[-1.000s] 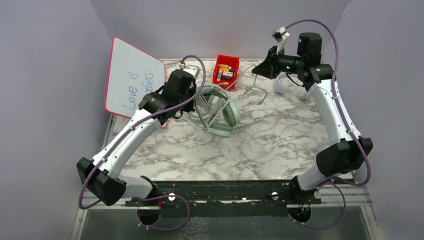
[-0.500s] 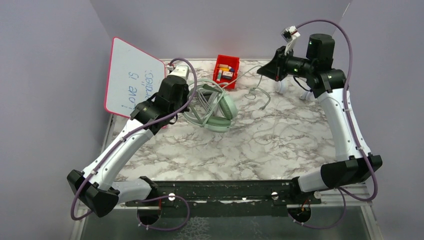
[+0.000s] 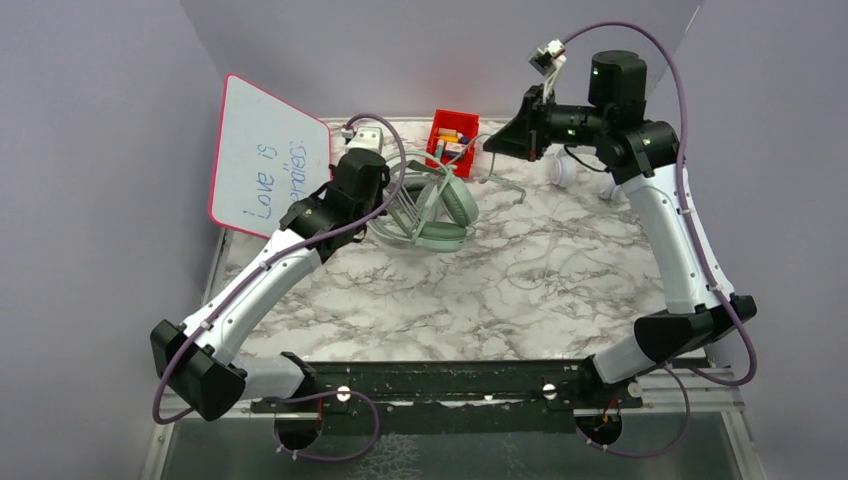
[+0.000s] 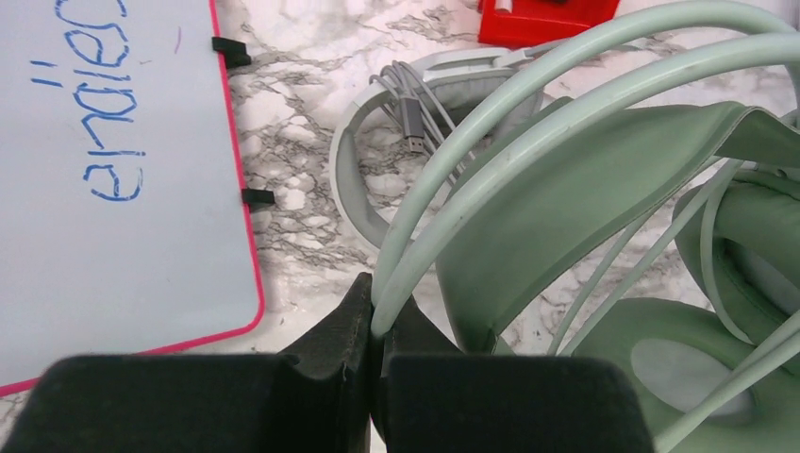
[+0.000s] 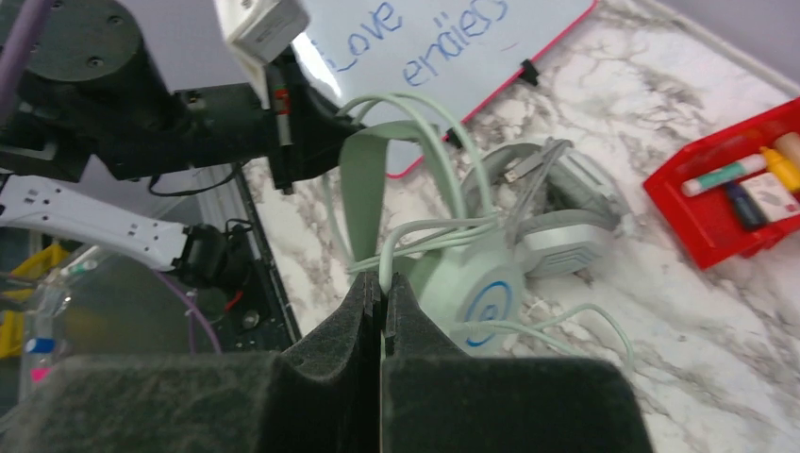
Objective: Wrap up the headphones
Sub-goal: Wrap the headphones cable around the headphones.
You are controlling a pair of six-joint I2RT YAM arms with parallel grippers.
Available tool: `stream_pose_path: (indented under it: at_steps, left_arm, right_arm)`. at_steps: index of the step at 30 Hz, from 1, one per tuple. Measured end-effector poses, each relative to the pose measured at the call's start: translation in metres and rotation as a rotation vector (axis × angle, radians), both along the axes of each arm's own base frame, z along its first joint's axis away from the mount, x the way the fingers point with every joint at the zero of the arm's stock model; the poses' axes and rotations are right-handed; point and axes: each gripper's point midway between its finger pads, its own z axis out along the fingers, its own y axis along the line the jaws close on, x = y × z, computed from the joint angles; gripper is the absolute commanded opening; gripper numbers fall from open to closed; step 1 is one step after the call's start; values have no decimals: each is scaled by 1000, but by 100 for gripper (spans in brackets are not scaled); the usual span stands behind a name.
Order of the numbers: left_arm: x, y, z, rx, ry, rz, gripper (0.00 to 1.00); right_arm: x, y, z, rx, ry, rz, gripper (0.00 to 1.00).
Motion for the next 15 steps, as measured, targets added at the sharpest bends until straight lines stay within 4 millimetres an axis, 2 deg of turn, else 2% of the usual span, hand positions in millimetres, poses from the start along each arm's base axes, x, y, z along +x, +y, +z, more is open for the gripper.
stream_pose_path:
  at_steps: [4,9,15]
  left_arm:
    - [12,-1,-4,29,-24,42,0]
    - [24,-7,-8,44,-39,70,0]
    - [40,-11,1,4,-76,142,0]
  right_arm:
    - [-15,21,-5,-3,63,59,0]
    - [-18,29,-10,4,131,66,0]
    - [-39,47,-27,40,257,108,0]
